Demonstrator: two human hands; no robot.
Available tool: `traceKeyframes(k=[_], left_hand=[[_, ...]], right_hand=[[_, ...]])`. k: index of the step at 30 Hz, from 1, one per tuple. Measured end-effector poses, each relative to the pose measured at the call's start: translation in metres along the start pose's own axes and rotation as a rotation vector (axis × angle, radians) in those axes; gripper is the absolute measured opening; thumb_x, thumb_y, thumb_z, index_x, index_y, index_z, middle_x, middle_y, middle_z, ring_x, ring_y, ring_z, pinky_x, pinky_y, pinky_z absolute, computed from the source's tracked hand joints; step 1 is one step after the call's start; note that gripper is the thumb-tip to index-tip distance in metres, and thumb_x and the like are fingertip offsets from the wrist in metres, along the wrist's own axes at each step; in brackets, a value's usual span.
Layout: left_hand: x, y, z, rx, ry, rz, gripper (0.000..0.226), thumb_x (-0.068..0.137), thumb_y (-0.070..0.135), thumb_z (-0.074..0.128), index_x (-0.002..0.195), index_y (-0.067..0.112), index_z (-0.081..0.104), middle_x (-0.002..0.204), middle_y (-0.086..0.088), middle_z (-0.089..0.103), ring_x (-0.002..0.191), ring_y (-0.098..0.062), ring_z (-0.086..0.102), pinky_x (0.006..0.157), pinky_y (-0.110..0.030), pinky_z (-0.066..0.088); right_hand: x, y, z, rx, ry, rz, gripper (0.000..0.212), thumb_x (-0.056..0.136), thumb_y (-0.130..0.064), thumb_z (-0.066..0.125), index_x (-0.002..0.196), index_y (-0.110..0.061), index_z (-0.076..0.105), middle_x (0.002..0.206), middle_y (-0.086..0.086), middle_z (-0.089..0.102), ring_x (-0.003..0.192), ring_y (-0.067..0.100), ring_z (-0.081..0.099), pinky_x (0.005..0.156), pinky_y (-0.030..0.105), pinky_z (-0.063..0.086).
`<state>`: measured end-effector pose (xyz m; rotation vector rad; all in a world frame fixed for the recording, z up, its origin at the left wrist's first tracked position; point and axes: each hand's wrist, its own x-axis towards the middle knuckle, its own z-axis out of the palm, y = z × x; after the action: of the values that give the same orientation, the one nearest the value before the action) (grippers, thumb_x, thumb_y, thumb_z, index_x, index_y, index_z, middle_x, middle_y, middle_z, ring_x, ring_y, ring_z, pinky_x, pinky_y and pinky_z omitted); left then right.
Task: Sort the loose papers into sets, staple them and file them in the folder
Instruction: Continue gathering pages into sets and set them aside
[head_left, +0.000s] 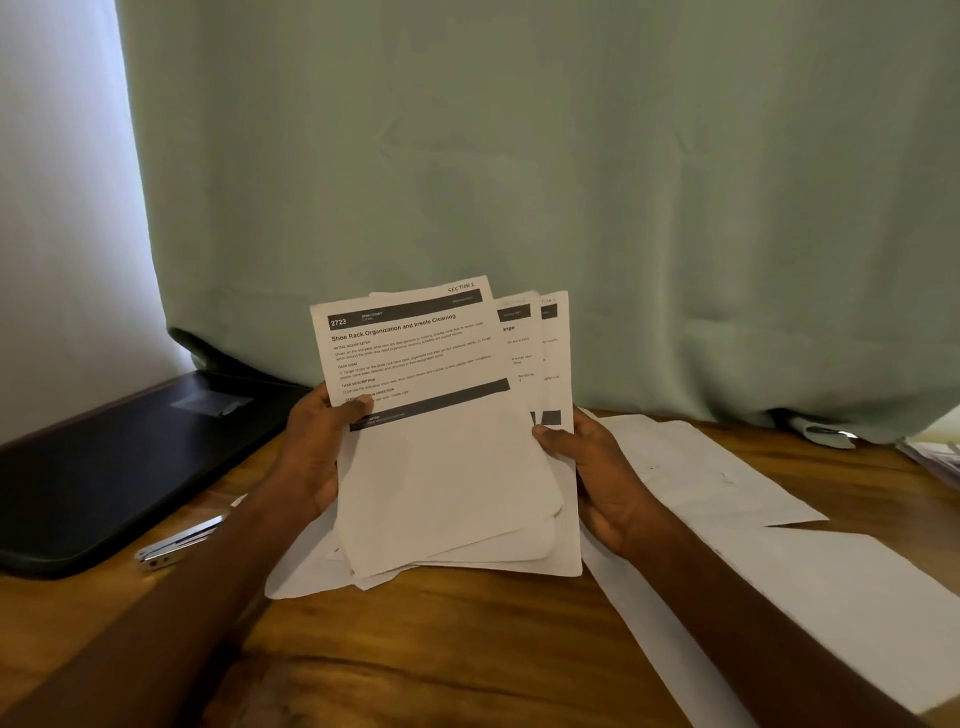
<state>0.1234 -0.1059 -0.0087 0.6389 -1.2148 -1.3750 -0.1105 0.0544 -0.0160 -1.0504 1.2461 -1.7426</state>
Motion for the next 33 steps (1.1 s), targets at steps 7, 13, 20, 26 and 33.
traceKeyframes(k=[7,13,20,26,33], left_hand=[[-0.003,0.007,-0.013,-0.043,-0.348,-0.278,0.067,0.073,0.007,0.082,0.136,0.02,0.064,0.129,-0.013,0.071,0.117,-0.032,0.068,0.086,-0.044,0.062],[0.016,0.014,-0.043,-0.111,0.138,-0.135,0.046,0.091,-0.002,0.07,0.134,0.012,0.061,0.13,-0.01,0.067,0.112,-0.025,0.066,0.107,-0.049,0.051],[0.015,0.021,-0.079,-0.414,0.381,-0.22,0.043,0.092,0.019,0.076,0.133,0.023,0.066,0.131,-0.004,0.07,0.118,-0.028,0.069,0.096,-0.054,0.058],[0.012,0.031,-0.079,-0.525,0.373,-0.244,0.019,0.103,0.016,0.059,0.121,0.021,0.066,0.1,-0.002,0.076,0.091,-0.019,0.074,0.068,-0.035,0.064],[0.013,0.028,-0.074,-0.62,0.309,-0.297,0.01,0.093,0.012,0.067,0.102,0.016,0.068,0.074,-0.006,0.077,0.064,-0.023,0.077,0.046,-0.037,0.06]], right_hand=[[-0.001,-0.004,0.003,0.078,-0.006,0.012,0.034,0.102,-0.015,0.058,0.136,-0.016,0.061,0.126,0.009,0.072,0.114,0.032,0.07,0.102,0.055,0.053],[-0.009,0.004,0.017,-0.692,-0.024,-0.283,0.032,0.104,-0.037,0.057,0.136,-0.033,0.059,0.128,-0.014,0.069,0.119,0.011,0.064,0.1,0.034,0.054],[-0.014,0.024,0.03,-1.394,-0.378,-0.27,0.044,0.105,-0.055,0.041,0.137,-0.032,0.061,0.143,-0.013,0.06,0.132,0.012,0.052,0.118,0.045,0.032],[-0.005,0.027,0.017,-1.388,-0.328,-0.335,0.039,0.101,-0.058,0.048,0.127,-0.034,0.066,0.134,-0.016,0.063,0.118,0.001,0.053,0.106,0.026,0.037],[-0.005,0.032,0.026,-1.376,-0.28,-0.288,0.031,0.1,-0.052,0.056,0.123,-0.034,0.066,0.137,-0.015,0.059,0.121,0.006,0.054,0.111,0.038,0.044]])
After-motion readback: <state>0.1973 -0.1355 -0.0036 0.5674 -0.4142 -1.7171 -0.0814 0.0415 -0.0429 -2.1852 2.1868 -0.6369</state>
